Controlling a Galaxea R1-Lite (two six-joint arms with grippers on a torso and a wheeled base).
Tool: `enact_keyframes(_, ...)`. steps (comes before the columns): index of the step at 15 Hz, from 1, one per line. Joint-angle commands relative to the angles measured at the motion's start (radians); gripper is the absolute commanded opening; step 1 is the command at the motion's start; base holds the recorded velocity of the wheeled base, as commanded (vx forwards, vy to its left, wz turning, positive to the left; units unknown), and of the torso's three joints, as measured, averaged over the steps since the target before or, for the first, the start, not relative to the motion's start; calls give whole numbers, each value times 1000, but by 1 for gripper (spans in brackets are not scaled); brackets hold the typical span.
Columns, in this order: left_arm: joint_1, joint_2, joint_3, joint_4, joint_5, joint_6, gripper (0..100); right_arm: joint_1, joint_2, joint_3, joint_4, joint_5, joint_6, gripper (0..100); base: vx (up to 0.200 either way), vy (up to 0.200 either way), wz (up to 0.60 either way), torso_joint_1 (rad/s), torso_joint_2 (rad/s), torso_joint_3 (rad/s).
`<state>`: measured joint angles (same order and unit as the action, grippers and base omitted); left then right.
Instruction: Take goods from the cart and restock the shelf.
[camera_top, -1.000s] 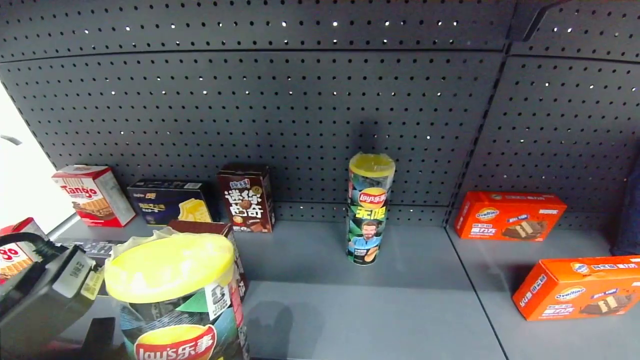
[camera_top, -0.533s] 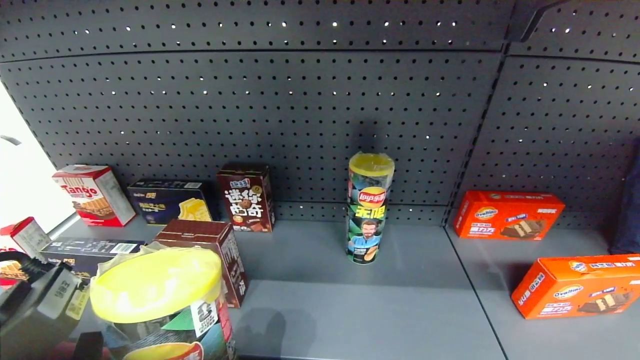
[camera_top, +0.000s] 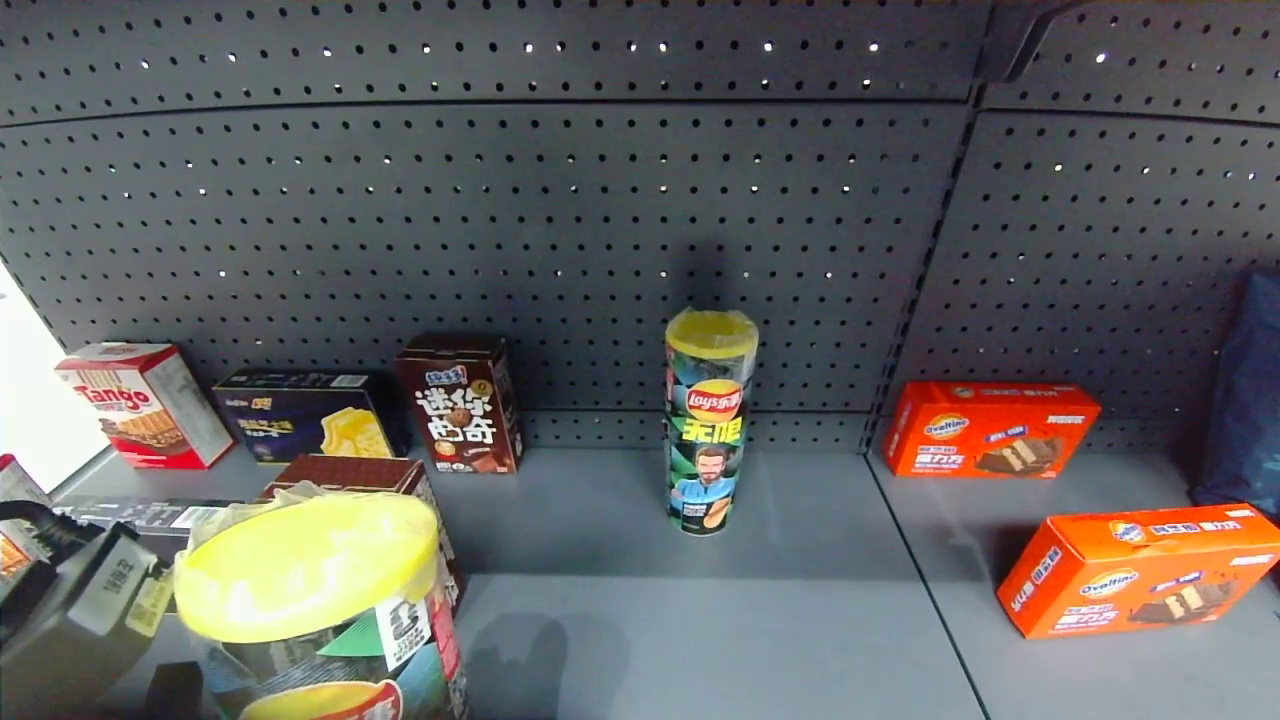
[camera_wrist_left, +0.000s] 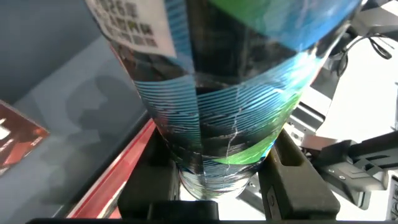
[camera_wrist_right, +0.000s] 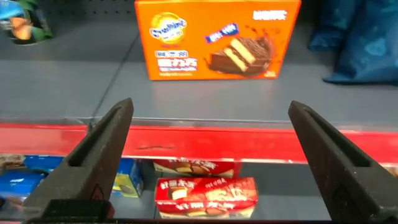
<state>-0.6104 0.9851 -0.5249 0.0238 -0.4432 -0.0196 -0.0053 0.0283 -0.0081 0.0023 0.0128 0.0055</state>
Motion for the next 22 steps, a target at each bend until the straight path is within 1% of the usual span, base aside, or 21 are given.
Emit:
enact_keyframes(1, 1, 1, -17, -2, 18, 0, 0, 18, 282, -309, -7, 50, 34, 100, 0, 0, 0, 0, 0, 0)
enact_keyframes(2, -2, 1, -12, -2, 18, 0, 0, 57, 412, -383, -5, 87, 50, 100, 0, 0, 0, 0, 0, 0)
enact_keyframes(3, -5, 3, -1, -2, 20, 1, 0, 96, 436, -408, -19, 133, 22, 100, 0, 0, 0, 0, 0, 0)
enact_keyframes(4, -8, 6, 0, -2, 20, 1, 0, 156, 519, -438, -19, 190, -33, 100, 0, 0, 0, 0, 0, 0)
enact_keyframes(6, -19, 9, 2, -2, 23, 0, 0, 283, 742, -507, -70, 225, -47, 100, 0, 0, 0, 0, 0, 0)
enact_keyframes(7, -11, 18, 2, -2, 23, 0, 0, 340, 841, -538, -110, 242, -45, 100, 0, 0, 0, 0, 0, 0)
enact_keyframes(8, -11, 23, 2, -2, 23, 1, 0, 347, 938, -567, -150, 251, -47, 100, 0, 0, 0, 0, 0, 0)
enact_keyframes(10, -14, 30, -1, -4, 21, 1, 0, 352, 1115, -615, -274, 331, -75, 100, 0, 0, 0, 0, 0, 0)
enact_keyframes(11, -12, 30, -3, -4, 23, 1, 0, 349, 1162, -625, -312, 351, -102, 100, 0, 0, 0, 0, 0, 0)
enact_keyframes(12, -12, 30, -1, -4, 21, 0, 0, 347, 1254, -662, -354, 375, -176, 100, 0, 0, 0, 0, 0, 0)
enact_keyframes(15, -14, 32, 5, -4, 17, 1, 0, 349, 1349, -711, -354, 454, -277, 100, 0, 0, 0, 0, 0, 0)
enact_keyframes(16, -17, 32, 11, -4, 17, 1, 0, 354, 1384, -737, -352, 515, -295, 100, 0, 0, 0, 0, 0, 0)
enact_keyframes(18, -15, 30, 16, -4, 15, 0, 0, 357, 1437, -776, -354, 575, -297, 100, 0, 0, 0, 0, 0, 0)
enact_keyframes(19, -15, 30, 17, -4, 15, 0, 0, 357, 1466, -799, -355, 595, -303, 100, 0, 0, 0, 0, 0, 0)
enact_keyframes(22, -17, 26, 40, -5, 15, 0, 0, 355, 1542, -866, -361, 604, -348, 100, 0, 0, 0, 0, 0, 0)
